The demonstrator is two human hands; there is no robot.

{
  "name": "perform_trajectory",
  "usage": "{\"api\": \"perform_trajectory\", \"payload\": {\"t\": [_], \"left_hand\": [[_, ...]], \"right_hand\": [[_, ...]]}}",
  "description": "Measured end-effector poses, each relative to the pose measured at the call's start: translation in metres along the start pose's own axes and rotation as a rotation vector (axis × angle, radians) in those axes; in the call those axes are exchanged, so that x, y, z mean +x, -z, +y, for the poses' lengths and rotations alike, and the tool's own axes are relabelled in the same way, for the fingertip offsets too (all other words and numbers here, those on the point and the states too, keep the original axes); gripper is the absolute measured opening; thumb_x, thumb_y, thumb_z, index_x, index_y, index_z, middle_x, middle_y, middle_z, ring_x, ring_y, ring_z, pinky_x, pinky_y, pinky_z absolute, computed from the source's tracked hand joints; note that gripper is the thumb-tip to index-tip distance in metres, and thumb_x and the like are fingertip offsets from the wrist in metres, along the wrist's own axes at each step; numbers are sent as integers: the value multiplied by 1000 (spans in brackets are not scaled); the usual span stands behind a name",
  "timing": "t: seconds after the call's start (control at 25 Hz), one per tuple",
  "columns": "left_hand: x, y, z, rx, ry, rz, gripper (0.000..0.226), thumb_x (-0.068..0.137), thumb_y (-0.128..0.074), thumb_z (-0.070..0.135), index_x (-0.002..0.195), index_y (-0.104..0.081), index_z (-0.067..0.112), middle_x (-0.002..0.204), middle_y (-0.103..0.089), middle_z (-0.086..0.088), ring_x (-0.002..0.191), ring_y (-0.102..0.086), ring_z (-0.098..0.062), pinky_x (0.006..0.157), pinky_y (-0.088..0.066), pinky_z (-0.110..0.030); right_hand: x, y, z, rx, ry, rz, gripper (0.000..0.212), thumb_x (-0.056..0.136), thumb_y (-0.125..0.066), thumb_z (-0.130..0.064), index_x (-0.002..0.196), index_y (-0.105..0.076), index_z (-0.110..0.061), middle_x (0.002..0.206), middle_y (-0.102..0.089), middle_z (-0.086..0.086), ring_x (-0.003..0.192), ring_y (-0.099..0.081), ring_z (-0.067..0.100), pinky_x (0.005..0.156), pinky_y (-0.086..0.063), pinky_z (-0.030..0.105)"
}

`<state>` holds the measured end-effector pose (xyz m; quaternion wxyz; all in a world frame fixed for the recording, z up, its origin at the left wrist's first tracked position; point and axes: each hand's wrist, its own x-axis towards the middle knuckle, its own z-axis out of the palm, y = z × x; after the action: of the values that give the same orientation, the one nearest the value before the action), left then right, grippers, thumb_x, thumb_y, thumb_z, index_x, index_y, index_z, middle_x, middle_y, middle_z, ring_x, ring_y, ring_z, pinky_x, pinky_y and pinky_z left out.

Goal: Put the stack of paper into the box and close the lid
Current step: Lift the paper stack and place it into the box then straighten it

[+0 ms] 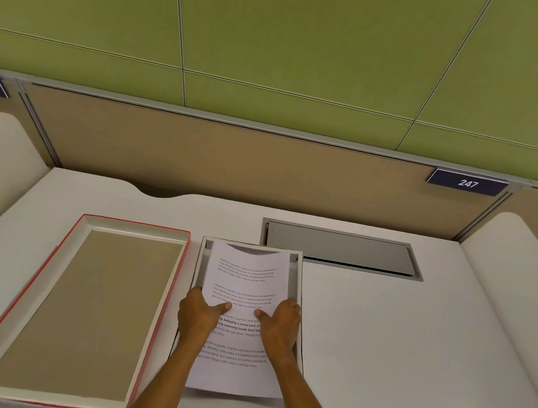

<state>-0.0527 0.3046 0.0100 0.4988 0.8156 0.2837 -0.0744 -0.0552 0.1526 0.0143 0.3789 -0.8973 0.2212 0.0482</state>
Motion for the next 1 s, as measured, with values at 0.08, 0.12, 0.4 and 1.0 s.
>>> {"api": "perform_trajectory", "payload": {"t": [0.08,0.12,0.4,1.0], "left_hand": [[2,-2,-1,0,2,-3,44,72,-84,27,106,-61,8,112,-72,-14,92,-71,-31,54,-47,-23],[3,-2,-2,2,6,-3,44,73,-84,26,105,-61,7,112,-72,-14,93,-71,-32,55,-47,-24],[1,-10,-7,-12,29,0,35,73,-84,24,95,-59,11,111,-72,-16,92,-71,-33,52,-44,-21],[-8,-10,-13,-16,-122,74,61,68,-87,12,121,-57,6,120,-67,-15,106,-66,-33,80,-57,-36]], "right_hand": [[2,-2,1,-21,5,-5,63,81,-79,-27,127,-43,-4,126,-56,13,115,-58,26,95,-54,33],[3,-3,2,-26,3,-11,63,81,-78,-27,128,-42,-4,127,-56,13,116,-57,26,95,-54,33],[5,-7,10,-100,21,-22,62,85,-74,-31,130,-41,-5,130,-55,13,119,-56,24,99,-52,32],[9,-5,19,73,-65,-125,81,69,-88,-30,127,-40,0,130,-54,16,122,-53,29,100,-50,36]]}}
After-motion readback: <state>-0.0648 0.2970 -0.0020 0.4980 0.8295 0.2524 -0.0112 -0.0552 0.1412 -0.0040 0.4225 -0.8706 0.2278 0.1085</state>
